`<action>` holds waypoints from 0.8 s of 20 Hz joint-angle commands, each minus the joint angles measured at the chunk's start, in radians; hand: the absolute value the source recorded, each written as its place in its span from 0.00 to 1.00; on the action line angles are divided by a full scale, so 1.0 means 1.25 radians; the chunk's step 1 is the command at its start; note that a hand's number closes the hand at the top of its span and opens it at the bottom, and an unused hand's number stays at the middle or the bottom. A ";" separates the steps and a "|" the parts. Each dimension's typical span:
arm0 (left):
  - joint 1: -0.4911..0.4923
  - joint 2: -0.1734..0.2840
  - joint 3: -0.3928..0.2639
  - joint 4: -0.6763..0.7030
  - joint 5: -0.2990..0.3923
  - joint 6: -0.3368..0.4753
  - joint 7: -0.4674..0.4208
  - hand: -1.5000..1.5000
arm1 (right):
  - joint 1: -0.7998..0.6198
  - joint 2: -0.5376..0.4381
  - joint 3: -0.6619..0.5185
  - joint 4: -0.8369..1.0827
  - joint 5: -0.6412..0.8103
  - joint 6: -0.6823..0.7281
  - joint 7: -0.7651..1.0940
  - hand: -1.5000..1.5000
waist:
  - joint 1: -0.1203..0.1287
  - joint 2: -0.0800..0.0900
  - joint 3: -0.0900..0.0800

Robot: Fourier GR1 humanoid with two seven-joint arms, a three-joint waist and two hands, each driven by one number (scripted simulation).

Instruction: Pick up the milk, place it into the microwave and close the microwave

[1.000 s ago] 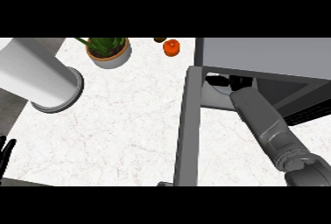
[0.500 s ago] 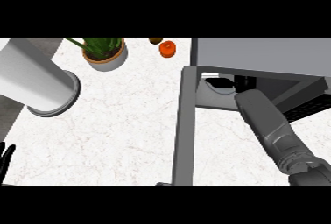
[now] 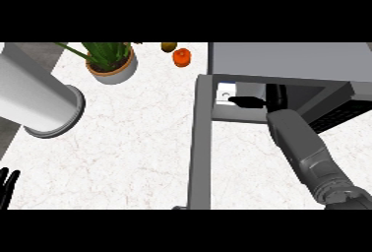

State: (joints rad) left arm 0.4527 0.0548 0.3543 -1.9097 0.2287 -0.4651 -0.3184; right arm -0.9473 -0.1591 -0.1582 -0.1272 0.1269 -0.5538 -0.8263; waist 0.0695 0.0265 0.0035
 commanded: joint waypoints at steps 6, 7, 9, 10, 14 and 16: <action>0.108 -0.024 -0.028 -0.070 -0.028 -0.049 -0.018 0.00 | 0.102 0.056 -0.045 -0.027 -0.051 0.121 -0.110 0.00 | -0.024 -0.013 -0.001; 0.052 -0.035 -0.060 -0.072 -0.052 -0.016 0.028 0.00 | 0.082 0.062 -0.040 -0.028 -0.049 0.129 -0.075 0.00 | -0.034 -0.014 -0.001; 0.063 -0.043 -0.099 -0.089 -0.023 -0.037 0.046 0.00 | 0.113 0.094 -0.046 -0.044 -0.063 0.176 -0.114 0.00 | -0.039 -0.016 -0.001; 0.075 -0.043 -0.137 -0.108 -0.027 -0.019 0.036 0.00 | 0.121 0.102 -0.046 -0.056 -0.068 0.195 -0.115 0.00 | -0.044 -0.020 -0.002; 0.109 -0.043 -0.148 -0.087 -0.030 -0.088 0.008 0.00 | 0.185 0.109 -0.021 -0.075 -0.064 0.324 -0.131 0.00 | -0.054 -0.025 -0.003; 0.068 -0.036 -0.142 -0.061 -0.031 -0.095 0.013 0.00 | 0.205 0.117 -0.015 -0.104 -0.073 0.364 -0.141 0.00 | -0.061 -0.025 -0.003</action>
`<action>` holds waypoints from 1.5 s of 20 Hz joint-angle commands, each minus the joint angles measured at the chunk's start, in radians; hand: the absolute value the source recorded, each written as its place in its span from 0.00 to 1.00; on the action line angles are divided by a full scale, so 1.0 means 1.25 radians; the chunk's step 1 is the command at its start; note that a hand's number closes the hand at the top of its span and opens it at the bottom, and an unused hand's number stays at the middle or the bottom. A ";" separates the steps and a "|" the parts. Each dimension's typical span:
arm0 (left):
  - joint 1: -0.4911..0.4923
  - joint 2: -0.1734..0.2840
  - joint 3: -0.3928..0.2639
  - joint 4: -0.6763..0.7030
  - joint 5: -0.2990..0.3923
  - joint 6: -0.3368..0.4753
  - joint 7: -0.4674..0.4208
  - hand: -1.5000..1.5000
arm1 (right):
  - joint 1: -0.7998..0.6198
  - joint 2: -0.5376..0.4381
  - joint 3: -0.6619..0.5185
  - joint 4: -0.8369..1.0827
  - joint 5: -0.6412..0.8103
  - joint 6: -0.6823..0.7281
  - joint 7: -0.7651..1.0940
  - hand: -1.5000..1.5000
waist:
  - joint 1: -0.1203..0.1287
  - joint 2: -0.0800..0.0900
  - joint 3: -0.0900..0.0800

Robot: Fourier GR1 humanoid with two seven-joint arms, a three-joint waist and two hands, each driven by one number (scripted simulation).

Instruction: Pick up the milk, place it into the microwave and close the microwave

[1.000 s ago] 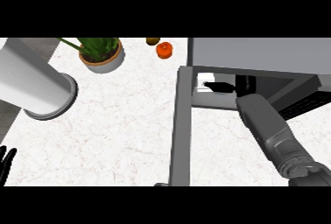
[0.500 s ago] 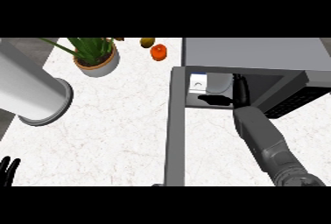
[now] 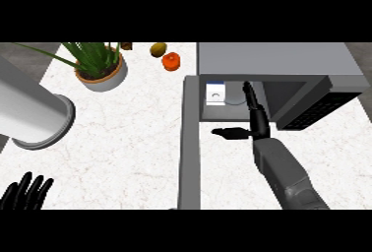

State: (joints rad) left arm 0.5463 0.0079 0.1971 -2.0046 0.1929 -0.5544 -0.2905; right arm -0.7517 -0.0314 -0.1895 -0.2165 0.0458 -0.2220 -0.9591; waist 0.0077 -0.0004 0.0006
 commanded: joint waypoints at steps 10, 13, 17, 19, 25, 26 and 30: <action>-0.058 -0.006 -0.152 -0.032 -0.115 -0.003 0.069 0.00 | 0.292 0.002 0.094 -0.300 -0.019 0.152 0.005 0.00 | -0.030 -0.008 -0.002; -0.076 -0.006 -0.153 -0.006 -0.151 -0.012 0.046 1.00 | 0.398 0.006 0.088 -0.400 -0.072 0.239 -0.009 0.00 | -0.034 -0.008 -0.002; -0.107 -0.006 -0.245 0.019 -0.203 0.041 0.065 1.00 | 0.540 -0.010 0.124 -0.589 -0.086 0.262 0.032 1.00 | -0.032 -0.008 -0.002; -0.188 -0.006 -0.271 0.104 -0.259 0.099 0.033 1.00 | 0.564 -0.047 0.115 -0.671 -0.111 0.283 0.101 1.00 | -0.030 -0.005 -0.002; -0.347 -0.006 -0.312 0.188 -0.300 0.168 0.113 1.00 | 0.692 -0.093 0.069 -0.853 -0.215 0.351 0.171 0.00 | -0.025 -0.001 -0.001; -0.369 -0.006 -0.325 0.184 -0.304 0.198 0.125 1.00 | 0.707 -0.106 0.086 -0.965 -0.219 0.332 0.272 0.00 | -0.035 -0.003 -0.002; -0.464 -0.006 -0.396 0.295 -0.333 0.242 0.122 1.00 | 0.768 -0.131 0.042 -0.976 -0.247 0.364 0.225 0.00 | -0.021 0.000 -0.001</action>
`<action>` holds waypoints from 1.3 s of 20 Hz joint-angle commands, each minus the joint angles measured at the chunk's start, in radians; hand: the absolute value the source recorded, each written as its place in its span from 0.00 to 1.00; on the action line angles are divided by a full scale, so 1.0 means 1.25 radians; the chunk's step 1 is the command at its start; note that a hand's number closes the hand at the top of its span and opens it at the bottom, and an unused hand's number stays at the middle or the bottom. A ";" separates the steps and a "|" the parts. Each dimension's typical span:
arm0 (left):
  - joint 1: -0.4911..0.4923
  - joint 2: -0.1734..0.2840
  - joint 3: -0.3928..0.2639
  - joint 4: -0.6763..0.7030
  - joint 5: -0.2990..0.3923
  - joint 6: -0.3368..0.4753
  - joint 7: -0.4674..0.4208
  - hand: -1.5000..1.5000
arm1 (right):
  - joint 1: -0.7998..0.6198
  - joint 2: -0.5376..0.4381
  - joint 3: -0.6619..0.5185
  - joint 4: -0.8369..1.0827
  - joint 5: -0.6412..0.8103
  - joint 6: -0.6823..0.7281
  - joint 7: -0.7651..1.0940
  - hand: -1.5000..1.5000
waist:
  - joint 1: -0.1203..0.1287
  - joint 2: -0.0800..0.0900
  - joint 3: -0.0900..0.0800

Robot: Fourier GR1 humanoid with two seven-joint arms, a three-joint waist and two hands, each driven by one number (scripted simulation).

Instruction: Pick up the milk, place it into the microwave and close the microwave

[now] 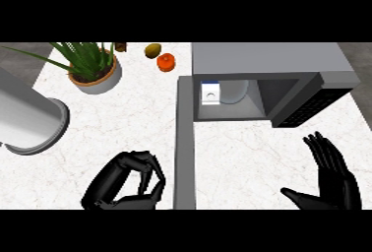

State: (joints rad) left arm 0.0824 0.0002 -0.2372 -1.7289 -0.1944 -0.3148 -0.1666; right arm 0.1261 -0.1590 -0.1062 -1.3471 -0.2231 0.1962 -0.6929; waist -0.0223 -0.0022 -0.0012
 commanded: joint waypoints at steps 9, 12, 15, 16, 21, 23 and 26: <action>-0.331 0.000 -0.267 0.317 0.000 0.239 0.039 1.00 | 0.075 -0.058 -0.036 -0.180 -0.027 0.034 0.049 0.00 | -0.002 0.003 0.001; -0.357 0.000 -0.367 0.408 0.011 0.364 0.034 1.00 | 0.076 -0.111 -0.082 -0.217 -0.094 0.079 0.104 0.00 | -0.011 0.004 0.000; -0.465 0.000 -0.419 0.472 0.160 0.427 0.096 1.00 | 0.052 -0.087 -0.053 -0.279 -0.103 0.063 0.141 0.00 | -0.032 0.007 0.000; -0.503 0.000 -0.428 0.509 0.160 0.415 0.101 1.00 | 0.044 -0.134 -0.084 -0.228 -0.129 0.123 0.118 0.00 | -0.035 0.009 0.000; -0.604 0.000 -0.514 0.567 0.298 0.433 0.116 0.00 | -0.002 -0.124 -0.043 -0.290 -0.144 0.115 0.185 0.00 | -0.074 0.017 -0.001; -0.601 0.000 -0.538 0.572 0.339 0.495 0.082 0.00 | 0.013 -0.145 -0.042 -0.312 -0.152 0.141 0.190 0.00 | -0.093 0.018 -0.002; -0.638 0.000 -0.502 0.590 0.385 0.526 0.022 0.00 | -0.016 -0.136 -0.014 -0.324 -0.154 0.151 0.194 0.00 | -0.117 0.029 -0.003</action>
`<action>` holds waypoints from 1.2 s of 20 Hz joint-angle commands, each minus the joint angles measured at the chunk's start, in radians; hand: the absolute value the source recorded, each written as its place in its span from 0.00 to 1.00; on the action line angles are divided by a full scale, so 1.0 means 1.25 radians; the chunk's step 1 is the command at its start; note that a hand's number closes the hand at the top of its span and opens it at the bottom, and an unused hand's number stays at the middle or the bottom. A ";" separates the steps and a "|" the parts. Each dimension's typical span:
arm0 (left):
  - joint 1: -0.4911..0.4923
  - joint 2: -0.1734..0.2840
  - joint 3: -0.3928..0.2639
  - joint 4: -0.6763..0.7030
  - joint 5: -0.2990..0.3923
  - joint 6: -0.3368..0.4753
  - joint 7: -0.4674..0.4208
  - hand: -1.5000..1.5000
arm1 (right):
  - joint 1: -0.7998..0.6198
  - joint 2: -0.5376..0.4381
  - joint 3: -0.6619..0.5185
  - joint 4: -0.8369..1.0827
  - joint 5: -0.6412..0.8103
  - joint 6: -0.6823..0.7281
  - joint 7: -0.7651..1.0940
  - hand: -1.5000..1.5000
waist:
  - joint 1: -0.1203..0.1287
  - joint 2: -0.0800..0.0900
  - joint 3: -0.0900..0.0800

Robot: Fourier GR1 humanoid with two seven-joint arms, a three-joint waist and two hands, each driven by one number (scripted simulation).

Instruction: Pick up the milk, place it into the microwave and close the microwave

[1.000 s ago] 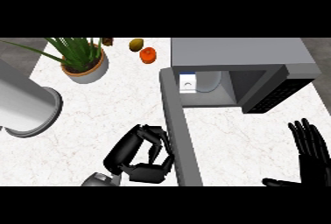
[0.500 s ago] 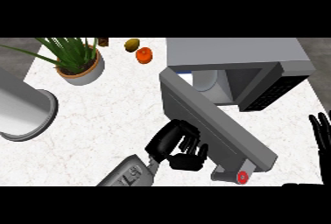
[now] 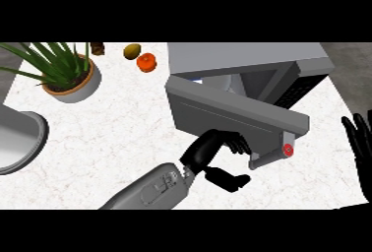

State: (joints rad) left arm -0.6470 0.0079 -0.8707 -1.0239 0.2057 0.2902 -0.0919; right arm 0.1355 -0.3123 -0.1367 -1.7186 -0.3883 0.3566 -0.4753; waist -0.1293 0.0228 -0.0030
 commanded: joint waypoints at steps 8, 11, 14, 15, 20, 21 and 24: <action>-0.155 -0.006 0.042 0.041 0.189 0.071 -0.121 1.00 | -0.068 -0.042 0.030 -0.074 -0.065 0.057 0.068 0.00 | -0.095 0.023 -0.003; -0.192 -0.006 0.044 0.072 0.216 0.088 -0.127 1.00 | -0.081 -0.054 0.032 -0.092 -0.070 0.064 0.076 0.00 | -0.120 0.027 -0.001; -0.232 -0.006 0.050 0.103 0.238 0.105 -0.124 1.00 | -0.095 -0.075 0.009 -0.106 -0.096 0.064 0.094 0.00 | -0.146 0.028 -0.001; -0.249 -0.006 0.061 0.103 0.254 0.107 -0.127 1.00 | -0.094 -0.075 0.020 -0.095 -0.098 0.069 0.105 0.00 | -0.146 0.034 0.000; -0.304 -0.006 0.080 0.162 0.285 0.113 -0.136 1.00 | -0.115 -0.090 0.025 -0.121 -0.131 0.081 0.129 0.00 | -0.171 0.042 0.001; -0.314 -0.006 0.078 0.165 0.292 0.114 -0.142 1.00 | -0.115 -0.088 0.031 -0.119 -0.132 0.082 0.132 0.00 | -0.177 0.045 0.001; -0.337 -0.006 0.086 0.188 0.311 0.119 -0.141 1.00 | -0.130 -0.098 0.025 -0.124 -0.154 0.085 0.145 0.00 | -0.189 0.048 0.002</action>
State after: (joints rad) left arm -0.9973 0.0072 -0.7851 -0.8362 0.5667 0.4358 -0.2616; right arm -0.0123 -0.4222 -0.1056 -1.8649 -0.5560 0.4547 -0.3132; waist -0.3393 0.0740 -0.0025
